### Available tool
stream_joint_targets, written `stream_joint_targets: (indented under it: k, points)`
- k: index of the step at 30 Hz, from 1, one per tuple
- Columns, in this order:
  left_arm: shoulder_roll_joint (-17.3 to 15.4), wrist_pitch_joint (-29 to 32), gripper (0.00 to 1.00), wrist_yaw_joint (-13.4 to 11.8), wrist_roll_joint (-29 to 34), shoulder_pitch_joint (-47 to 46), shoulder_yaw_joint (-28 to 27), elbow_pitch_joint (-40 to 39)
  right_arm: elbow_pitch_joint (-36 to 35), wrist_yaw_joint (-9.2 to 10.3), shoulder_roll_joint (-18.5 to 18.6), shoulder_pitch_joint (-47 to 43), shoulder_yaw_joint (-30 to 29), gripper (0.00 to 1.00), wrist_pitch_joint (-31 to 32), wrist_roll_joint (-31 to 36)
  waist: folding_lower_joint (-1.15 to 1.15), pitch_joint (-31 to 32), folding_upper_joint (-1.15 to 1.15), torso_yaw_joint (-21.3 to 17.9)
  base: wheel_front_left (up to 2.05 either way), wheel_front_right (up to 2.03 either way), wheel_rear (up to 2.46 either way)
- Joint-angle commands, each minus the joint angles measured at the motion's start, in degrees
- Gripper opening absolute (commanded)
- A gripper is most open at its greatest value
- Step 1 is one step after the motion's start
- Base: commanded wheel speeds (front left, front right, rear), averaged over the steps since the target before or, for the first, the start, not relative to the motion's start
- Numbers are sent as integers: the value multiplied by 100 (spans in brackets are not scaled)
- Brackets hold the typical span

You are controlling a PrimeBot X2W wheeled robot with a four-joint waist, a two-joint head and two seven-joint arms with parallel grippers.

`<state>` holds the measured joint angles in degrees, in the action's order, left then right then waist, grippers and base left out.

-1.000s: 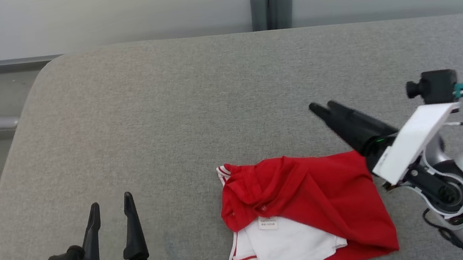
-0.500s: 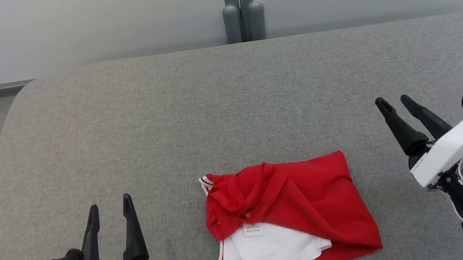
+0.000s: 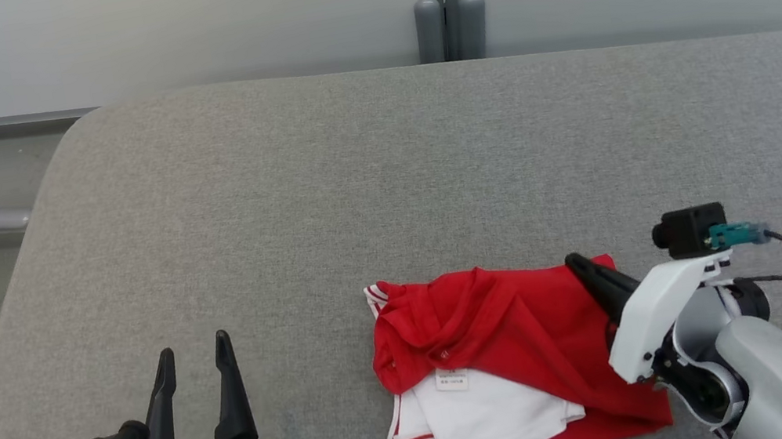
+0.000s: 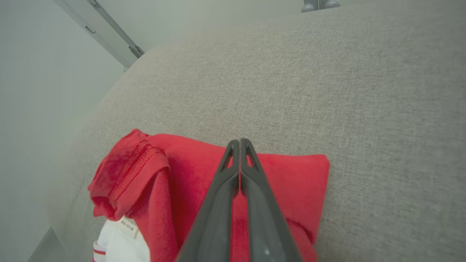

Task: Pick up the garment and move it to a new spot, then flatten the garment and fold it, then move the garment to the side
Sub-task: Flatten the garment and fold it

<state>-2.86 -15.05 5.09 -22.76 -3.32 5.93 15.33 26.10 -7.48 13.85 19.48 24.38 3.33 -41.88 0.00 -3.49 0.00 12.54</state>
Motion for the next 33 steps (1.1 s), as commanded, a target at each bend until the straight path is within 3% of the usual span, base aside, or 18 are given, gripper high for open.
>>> stream_joint_targets:
  k: [1, 7, 19, 24, 30, 31, 32, 33]
  points:
    - [-9, -13, 100, 18, -84, -51, 14, 18, 71, -3, -32, 38, 101, 0, 39, -78, 0, -24, 0, 107, 0, 0, 0]
    - [-9, -13, 100, 18, -52, -92, -14, 31, 103, -3, -180, -32, 739, 0, 157, -497, 0, -50, 0, 277, 0, 0, 0]
    - [-8, -13, 100, 25, 11, -41, -48, 43, -1210, -4, 9, -377, 2534, 0, 272, -1583, 0, -73, 0, 192, 0, 0, 0]
    - [-9, -13, 100, 20, 42, -63, -114, 9, -1498, -3, 341, -79, 2428, 0, -254, -1656, 0, -64, 0, 8, 0, 0, 0]
    - [-9, -13, 100, 7, 103, -19, -173, -55, -1702, -3, 911, 242, 1791, 0, -1056, -1382, 0, 16, 0, -269, 0, 0, 0]
    - [-10, -13, 100, 3, 123, -18, -195, -75, -1714, -3, 1002, 280, 1638, 17, -1202, -1306, 0, 27, 0, -315, 0, 0, 0]
    - [-9, -13, 100, 1, 137, -20, -217, -105, -1718, -3, 1053, 295, 1535, 28, -1287, -1258, 0, 39, 0, -358, 0, 0, 0]
    - [-9, -13, 100, 2, 158, -20, -255, -132, -1702, -3, 1127, 306, 1401, 54, -1382, -1169, 0, 56, 0, -405, 0, 0, 0]
